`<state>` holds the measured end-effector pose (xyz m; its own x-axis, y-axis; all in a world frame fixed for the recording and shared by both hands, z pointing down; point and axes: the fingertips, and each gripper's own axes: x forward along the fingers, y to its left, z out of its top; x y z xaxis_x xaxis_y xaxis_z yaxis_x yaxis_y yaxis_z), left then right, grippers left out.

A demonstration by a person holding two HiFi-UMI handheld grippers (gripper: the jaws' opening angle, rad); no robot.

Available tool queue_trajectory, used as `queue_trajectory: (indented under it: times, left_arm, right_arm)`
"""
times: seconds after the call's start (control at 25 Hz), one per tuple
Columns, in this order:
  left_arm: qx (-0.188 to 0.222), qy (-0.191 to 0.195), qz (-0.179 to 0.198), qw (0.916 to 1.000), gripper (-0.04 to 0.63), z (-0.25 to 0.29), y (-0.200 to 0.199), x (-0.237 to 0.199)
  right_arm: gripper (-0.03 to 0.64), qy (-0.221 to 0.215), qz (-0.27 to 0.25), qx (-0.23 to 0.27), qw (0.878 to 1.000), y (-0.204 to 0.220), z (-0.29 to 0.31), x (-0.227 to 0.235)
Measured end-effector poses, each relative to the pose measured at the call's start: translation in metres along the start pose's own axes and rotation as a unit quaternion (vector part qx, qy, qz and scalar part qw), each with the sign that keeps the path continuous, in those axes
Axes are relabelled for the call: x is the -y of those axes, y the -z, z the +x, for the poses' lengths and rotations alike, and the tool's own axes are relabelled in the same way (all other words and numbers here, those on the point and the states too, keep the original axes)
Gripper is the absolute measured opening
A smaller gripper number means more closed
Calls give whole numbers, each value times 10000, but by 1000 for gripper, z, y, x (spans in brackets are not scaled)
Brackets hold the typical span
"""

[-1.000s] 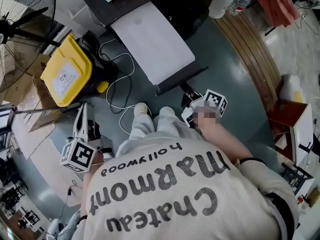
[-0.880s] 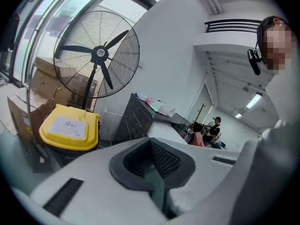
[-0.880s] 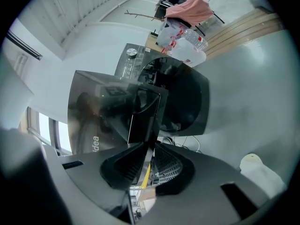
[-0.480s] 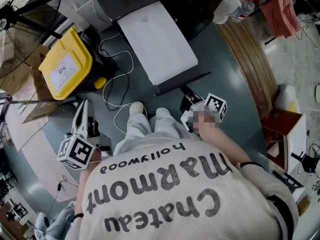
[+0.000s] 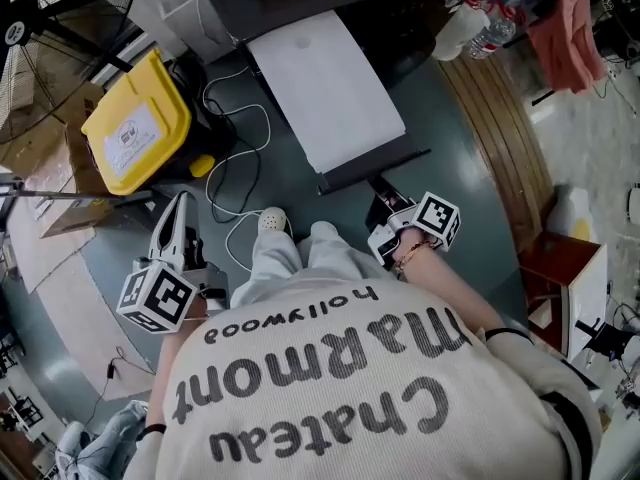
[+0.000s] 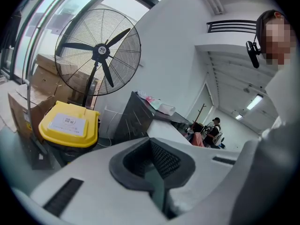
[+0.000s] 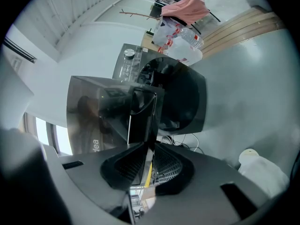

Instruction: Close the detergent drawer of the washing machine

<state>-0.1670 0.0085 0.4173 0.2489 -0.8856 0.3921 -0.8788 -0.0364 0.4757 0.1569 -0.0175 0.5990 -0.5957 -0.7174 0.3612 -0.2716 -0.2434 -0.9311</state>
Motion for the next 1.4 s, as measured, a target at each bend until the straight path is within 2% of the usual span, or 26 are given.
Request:
queue_trajectory:
  times: [0.24,0.44,0.68,1.16,1.32,1.4]
  left_arm:
    - [95,-39,-9,9999,8,3,-1,3]
    - [178,-111,-129,9997,8,7,2,1]
    - [298,-143,-220,9992,8,11,4,6]
    - [243,-314,-351,9986,8,24,4,-9]
    - [274,-262,-327,9987,8,35,-3,-8]
    - [280,-233,-313,9988,8,41,-5,-8]
  right_arm:
    - [80,14,17,-3,10000,-9,1,1]
    - [81,366,34,-69,9993,-15,2,6]
    - [81,108,-25,-159,9998,-21,13,-2]
    - [81,248,157,-201,9994,-21,20,0]
    - [81,83,230,-192,9995,-22,23,-4]
    - [81,256,209,-211,9992,-23,21,-3]
